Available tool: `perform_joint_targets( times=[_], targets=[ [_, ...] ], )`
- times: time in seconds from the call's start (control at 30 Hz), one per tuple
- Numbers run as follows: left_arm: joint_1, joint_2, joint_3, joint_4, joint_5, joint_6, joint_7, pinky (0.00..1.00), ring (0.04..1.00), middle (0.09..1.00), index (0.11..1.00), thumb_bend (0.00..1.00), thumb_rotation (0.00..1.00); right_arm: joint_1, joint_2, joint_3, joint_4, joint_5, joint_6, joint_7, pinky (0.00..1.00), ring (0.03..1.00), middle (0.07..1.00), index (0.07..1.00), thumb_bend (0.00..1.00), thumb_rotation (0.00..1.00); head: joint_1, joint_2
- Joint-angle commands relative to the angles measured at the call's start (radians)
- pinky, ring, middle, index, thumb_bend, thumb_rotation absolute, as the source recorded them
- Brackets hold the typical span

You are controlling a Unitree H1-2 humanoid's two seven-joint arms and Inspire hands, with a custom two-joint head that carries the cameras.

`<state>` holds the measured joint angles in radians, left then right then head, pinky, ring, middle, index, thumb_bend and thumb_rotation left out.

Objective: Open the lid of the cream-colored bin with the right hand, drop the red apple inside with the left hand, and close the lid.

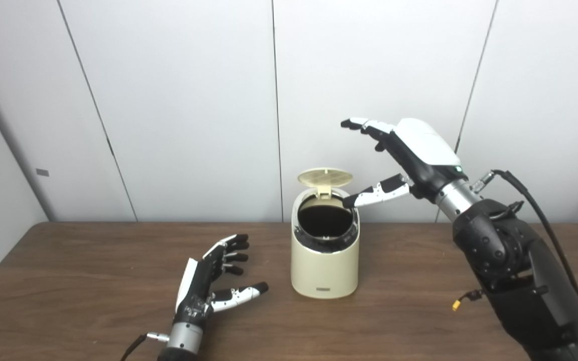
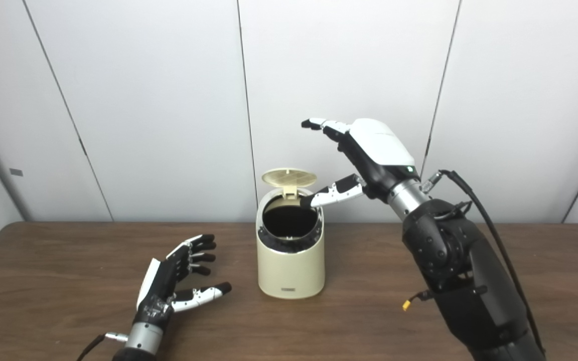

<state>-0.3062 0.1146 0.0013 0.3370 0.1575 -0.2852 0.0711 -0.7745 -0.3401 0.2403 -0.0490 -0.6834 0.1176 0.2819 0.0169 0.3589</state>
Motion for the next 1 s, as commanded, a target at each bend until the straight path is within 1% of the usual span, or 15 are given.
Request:
perform_joint_targets(
  times=[0.0,0.07,0.13,0.23,0.33,0.37,0.4,0.47,0.53,0.63,0.77,0.87,0.9,0.97],
  targets=[
    [0.003,-0.002,0.003,0.031,0.002,-0.014,0.016,0.62,0.722,0.772,0.798,0.77,0.04,-0.074,-0.019,0.002,-0.011,-0.021,0.018,0.019,0.66,0.847,0.855,0.857,0.75,0.40,0.003,-0.001],
    [0.000,-0.005,0.003,0.035,0.000,-0.012,0.016,0.62,0.719,0.774,0.797,0.78,0.03,-0.092,-0.018,0.013,-0.007,-0.034,0.034,0.050,0.77,0.894,0.859,0.870,0.73,0.43,0.006,0.000],
    [-0.003,-0.007,0.004,0.037,0.001,-0.013,0.018,0.61,0.713,0.776,0.796,0.78,0.02,-0.108,-0.013,0.025,0.011,-0.044,0.033,0.059,0.80,0.914,0.846,0.864,0.74,0.45,0.006,0.000],
    [-0.005,-0.008,0.002,0.036,0.003,-0.010,0.017,0.61,0.710,0.777,0.797,0.79,0.02,-0.123,-0.003,0.036,0.040,-0.045,0.021,0.055,0.80,0.920,0.842,0.860,0.74,0.46,0.006,0.001],
    [-0.009,-0.005,-0.005,0.036,0.009,-0.006,0.010,0.61,0.714,0.774,0.796,0.78,0.02,-0.128,0.011,0.049,0.068,-0.041,0.001,0.043,0.76,0.937,0.847,0.851,0.73,0.49,0.009,0.002],
    [-0.010,-0.005,-0.007,0.034,0.012,-0.002,0.010,0.61,0.716,0.773,0.793,0.79,0.01,-0.125,0.016,0.054,0.073,-0.040,-0.006,0.037,0.77,0.939,0.847,0.846,0.73,0.51,0.012,0.003],
    [-0.010,-0.005,-0.008,0.032,0.014,0.000,0.010,0.61,0.720,0.772,0.789,0.80,0.01,-0.123,0.018,0.058,0.076,-0.040,-0.011,0.033,0.79,0.944,0.843,0.843,0.73,0.52,0.012,0.003],
    [-0.010,-0.007,-0.010,0.026,0.013,0.004,0.010,0.61,0.722,0.771,0.787,0.80,0.00,-0.117,0.021,0.063,0.082,-0.035,-0.032,0.021,0.82,0.944,0.837,0.839,0.73,0.53,0.017,0.005],
    [-0.008,-0.010,-0.010,0.019,0.013,0.007,0.011,0.61,0.721,0.768,0.787,0.79,0.00,-0.108,0.025,0.067,0.085,-0.033,-0.048,0.013,0.86,0.938,0.823,0.820,0.73,0.52,0.022,0.007],
    [-0.006,-0.012,-0.010,0.010,0.017,0.009,0.016,0.61,0.721,0.765,0.784,0.80,0.02,-0.093,0.030,0.072,0.080,-0.035,-0.052,0.019,0.84,0.939,0.814,0.803,0.73,0.51,0.029,0.011],
    [-0.001,-0.014,-0.011,-0.003,0.024,0.017,0.019,0.62,0.722,0.774,0.792,0.80,0.04,-0.081,0.024,0.082,0.071,-0.036,-0.059,0.033,0.86,0.940,0.814,0.809,0.71,0.51,0.029,0.016],
    [-0.002,-0.015,-0.011,-0.007,0.018,0.023,0.016,0.63,0.727,0.773,0.791,0.80,0.04,-0.074,0.017,0.085,0.064,-0.020,-0.065,0.053,0.87,0.935,0.817,0.797,0.70,0.48,0.028,0.016],
    [-0.003,-0.015,-0.010,-0.005,0.017,0.021,0.016,0.62,0.725,0.771,0.790,0.80,0.04,-0.070,0.015,0.083,0.060,-0.011,-0.067,0.059,0.87,0.930,0.810,0.788,0.69,0.47,0.028,0.023],
    [-0.003,-0.016,-0.009,-0.004,0.016,0.019,0.018,0.62,0.723,0.768,0.787,0.80,0.04,-0.060,0.015,0.077,0.059,0.001,-0.085,0.051,0.85,0.911,0.787,0.768,0.69,0.45,0.027,0.025]
  ],
)
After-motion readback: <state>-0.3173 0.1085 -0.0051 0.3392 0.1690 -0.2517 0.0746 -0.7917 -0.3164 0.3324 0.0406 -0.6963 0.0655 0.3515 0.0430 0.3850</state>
